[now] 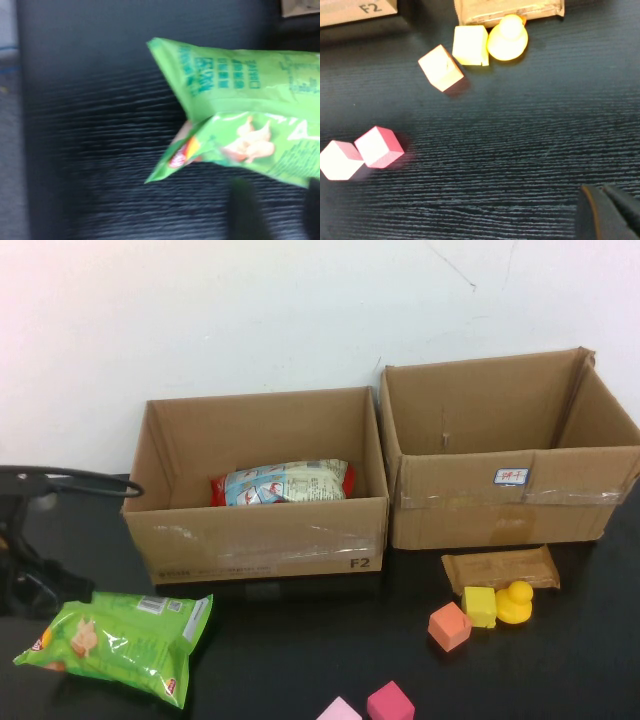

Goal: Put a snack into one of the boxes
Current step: Pick up the potato chip

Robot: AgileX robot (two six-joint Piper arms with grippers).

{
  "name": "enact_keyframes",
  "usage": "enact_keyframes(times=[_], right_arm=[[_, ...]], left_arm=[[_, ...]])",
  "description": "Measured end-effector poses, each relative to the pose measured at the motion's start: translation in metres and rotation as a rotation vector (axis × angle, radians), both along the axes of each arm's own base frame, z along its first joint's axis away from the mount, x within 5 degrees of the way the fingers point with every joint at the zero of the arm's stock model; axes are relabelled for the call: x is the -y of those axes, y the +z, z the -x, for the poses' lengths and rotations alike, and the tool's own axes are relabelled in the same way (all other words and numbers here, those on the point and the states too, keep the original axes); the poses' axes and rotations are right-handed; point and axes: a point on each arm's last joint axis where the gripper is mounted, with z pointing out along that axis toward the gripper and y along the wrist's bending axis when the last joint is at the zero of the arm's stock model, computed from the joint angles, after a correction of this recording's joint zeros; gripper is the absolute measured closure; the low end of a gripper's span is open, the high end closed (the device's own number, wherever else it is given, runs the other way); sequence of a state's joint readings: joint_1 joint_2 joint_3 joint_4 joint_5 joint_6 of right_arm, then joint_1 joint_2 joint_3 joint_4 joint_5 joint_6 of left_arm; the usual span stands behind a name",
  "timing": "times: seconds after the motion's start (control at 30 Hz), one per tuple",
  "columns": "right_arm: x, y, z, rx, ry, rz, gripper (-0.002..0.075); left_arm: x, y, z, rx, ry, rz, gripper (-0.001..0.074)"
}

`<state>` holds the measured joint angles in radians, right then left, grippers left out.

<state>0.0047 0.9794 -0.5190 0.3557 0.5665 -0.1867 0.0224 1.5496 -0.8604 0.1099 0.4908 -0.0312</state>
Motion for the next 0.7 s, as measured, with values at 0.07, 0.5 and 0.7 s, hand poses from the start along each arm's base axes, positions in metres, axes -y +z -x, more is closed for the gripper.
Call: enact_keyframes(times=[0.07, 0.5, 0.7], right_arm=[[0.000, 0.000, 0.000, 0.000, -0.001, -0.002, 0.0729], [-0.001, 0.000, 0.000, 0.005, 0.015, 0.003, 0.0729], [-0.001, 0.000, 0.000, 0.009, 0.030, 0.012, 0.0729]], left_arm=[[0.001, -0.012, -0.008, -0.026, -0.006, 0.031, 0.0336], [0.000, -0.089, -0.068, -0.226, -0.015, 0.056, 0.0043], [0.001, -0.106, -0.080, -0.318, 0.005, 0.086, 0.0043]])
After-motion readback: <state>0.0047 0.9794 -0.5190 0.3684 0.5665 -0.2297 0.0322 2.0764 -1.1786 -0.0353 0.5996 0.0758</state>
